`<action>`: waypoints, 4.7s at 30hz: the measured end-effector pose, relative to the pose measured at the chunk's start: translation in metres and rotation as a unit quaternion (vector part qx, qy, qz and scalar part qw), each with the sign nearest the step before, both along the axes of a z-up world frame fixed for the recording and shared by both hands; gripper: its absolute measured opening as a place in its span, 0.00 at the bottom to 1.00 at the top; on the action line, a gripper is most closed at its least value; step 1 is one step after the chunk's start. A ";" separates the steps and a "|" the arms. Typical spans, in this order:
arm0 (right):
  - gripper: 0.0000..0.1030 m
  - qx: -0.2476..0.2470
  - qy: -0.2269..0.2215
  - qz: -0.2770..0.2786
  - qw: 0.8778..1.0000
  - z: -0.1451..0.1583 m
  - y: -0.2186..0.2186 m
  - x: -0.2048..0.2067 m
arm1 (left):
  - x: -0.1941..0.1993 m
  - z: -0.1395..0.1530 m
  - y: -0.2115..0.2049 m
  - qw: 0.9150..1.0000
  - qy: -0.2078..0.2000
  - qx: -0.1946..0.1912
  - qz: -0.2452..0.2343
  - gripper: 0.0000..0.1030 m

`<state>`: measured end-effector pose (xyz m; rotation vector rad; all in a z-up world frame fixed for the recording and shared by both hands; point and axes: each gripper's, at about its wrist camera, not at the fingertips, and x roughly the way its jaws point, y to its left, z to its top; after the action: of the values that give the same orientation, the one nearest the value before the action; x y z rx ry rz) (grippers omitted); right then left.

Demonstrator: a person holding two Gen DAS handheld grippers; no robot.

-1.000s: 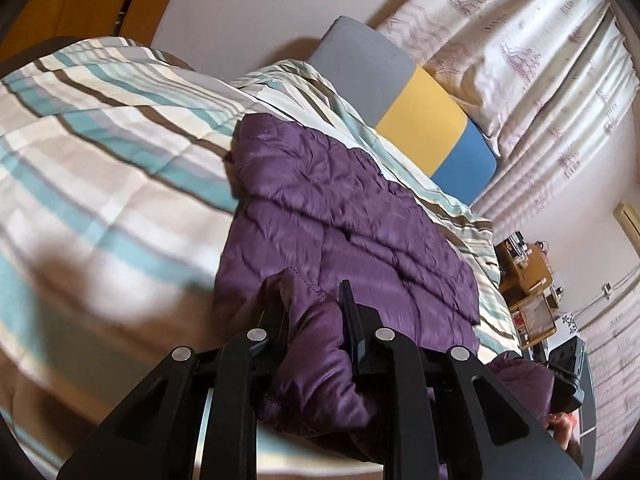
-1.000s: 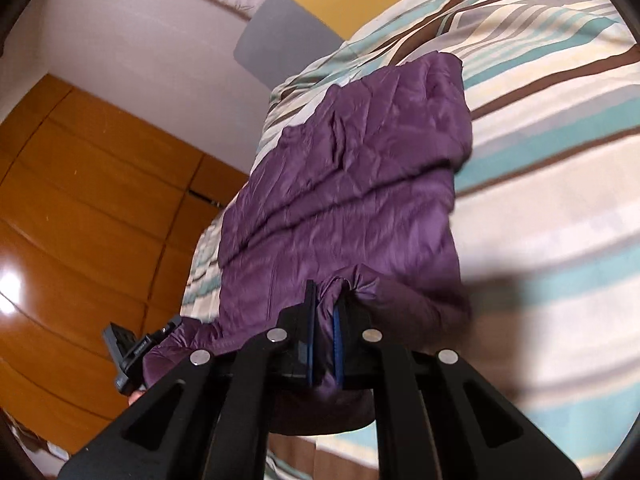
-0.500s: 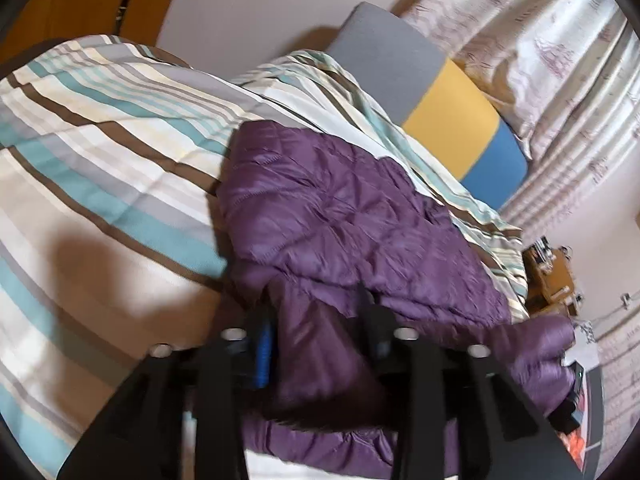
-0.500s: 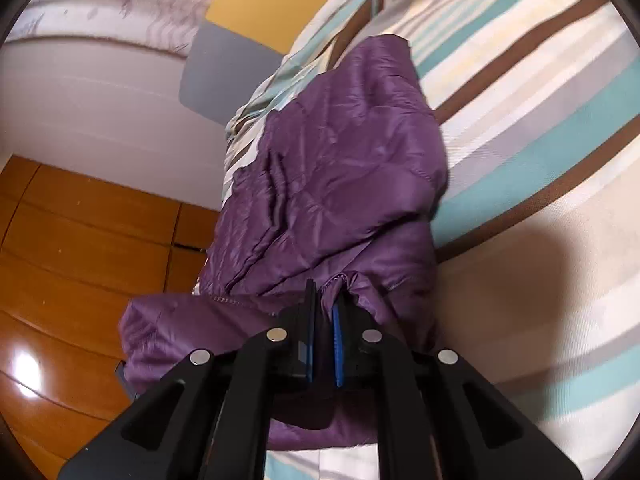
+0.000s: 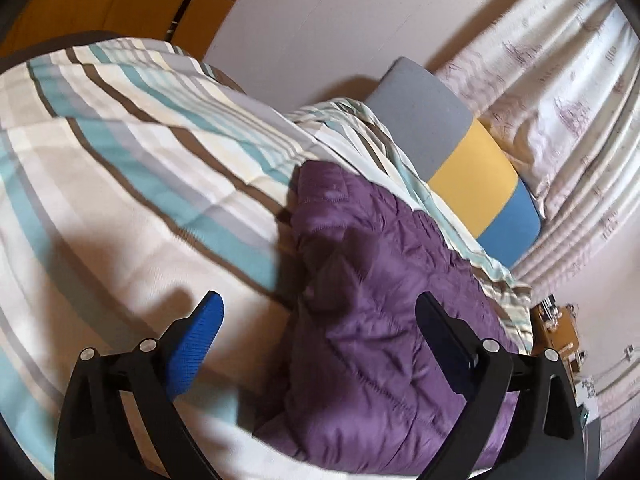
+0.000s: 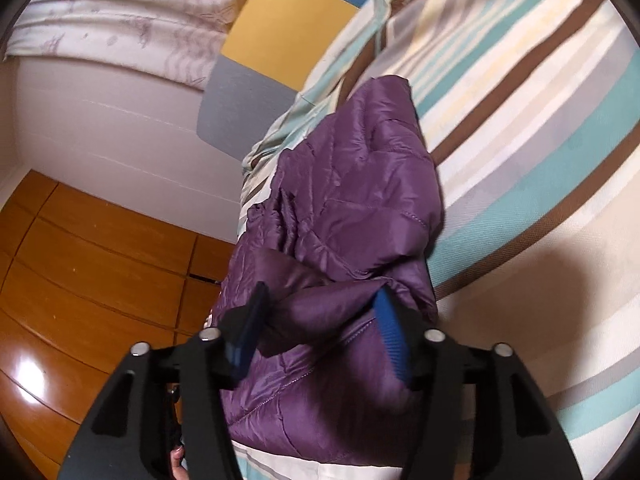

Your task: Fold large clothes

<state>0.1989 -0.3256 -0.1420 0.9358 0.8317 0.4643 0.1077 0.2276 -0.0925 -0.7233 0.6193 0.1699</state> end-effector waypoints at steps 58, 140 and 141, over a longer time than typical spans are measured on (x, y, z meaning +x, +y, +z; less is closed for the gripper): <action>0.55 -0.181 -0.087 0.102 0.974 0.032 0.018 -0.044 | -0.087 0.003 -0.084 0.986 -0.007 0.033 -0.165 0.74; 0.42 -0.429 -0.063 0.040 0.900 -0.009 0.108 0.166 | 0.107 -0.008 -0.064 0.993 0.063 0.103 0.012 0.80; 0.44 -0.430 -0.062 0.039 0.900 -0.009 0.108 0.166 | 0.098 0.001 -0.071 0.991 0.051 0.124 0.017 0.81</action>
<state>0.3652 -0.2181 -0.1506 0.0502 0.8415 0.1760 0.2061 0.1568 -0.0915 -0.4875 0.6692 0.3112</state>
